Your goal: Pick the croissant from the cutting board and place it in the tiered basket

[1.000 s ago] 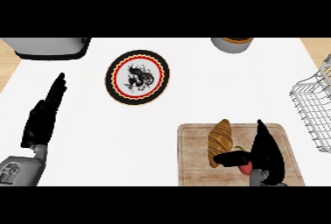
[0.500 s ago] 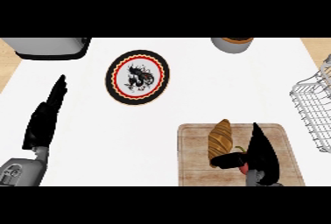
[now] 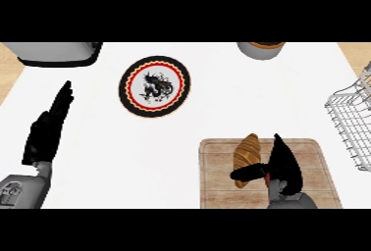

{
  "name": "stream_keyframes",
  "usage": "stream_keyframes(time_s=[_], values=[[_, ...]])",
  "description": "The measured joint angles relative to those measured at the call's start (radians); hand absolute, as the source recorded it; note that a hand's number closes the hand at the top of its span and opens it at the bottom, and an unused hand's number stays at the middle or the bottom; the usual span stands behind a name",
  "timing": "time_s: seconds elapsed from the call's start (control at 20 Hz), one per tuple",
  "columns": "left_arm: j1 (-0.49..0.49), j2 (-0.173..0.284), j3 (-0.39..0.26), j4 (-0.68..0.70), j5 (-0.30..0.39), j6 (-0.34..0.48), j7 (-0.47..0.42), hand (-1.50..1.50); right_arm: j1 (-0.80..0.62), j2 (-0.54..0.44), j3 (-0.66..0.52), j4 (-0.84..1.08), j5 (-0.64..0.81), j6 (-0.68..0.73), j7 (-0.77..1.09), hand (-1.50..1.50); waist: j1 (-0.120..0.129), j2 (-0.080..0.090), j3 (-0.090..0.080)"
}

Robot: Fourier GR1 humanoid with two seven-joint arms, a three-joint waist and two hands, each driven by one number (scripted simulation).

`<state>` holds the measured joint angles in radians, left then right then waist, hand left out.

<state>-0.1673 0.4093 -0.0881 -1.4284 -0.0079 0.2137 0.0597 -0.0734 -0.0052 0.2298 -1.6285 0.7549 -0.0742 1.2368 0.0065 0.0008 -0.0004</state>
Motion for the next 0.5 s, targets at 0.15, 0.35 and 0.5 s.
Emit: stream_keyframes(time_s=[0.15, 0.35, 0.5], values=[[0.007, -0.016, -0.004, 0.004, -0.012, 0.006, -0.013, 0.0, -0.017, 0.0, -0.031, 0.036, -0.035, -0.008, -0.018, 1.5, -0.001, 0.0, 0.0], [0.014, -0.016, 0.001, -0.016, -0.017, -0.002, -0.005, 0.0, -0.041, -0.015, -0.008, 0.084, -0.087, -0.006, -0.034, 1.5, -0.002, -0.006, -0.009], [0.017, -0.023, 0.005, -0.009, -0.025, -0.002, -0.01, 0.0, -0.078, -0.019, 0.009, 0.13, -0.058, 0.019, -0.045, 1.5, -0.004, -0.008, -0.012]])
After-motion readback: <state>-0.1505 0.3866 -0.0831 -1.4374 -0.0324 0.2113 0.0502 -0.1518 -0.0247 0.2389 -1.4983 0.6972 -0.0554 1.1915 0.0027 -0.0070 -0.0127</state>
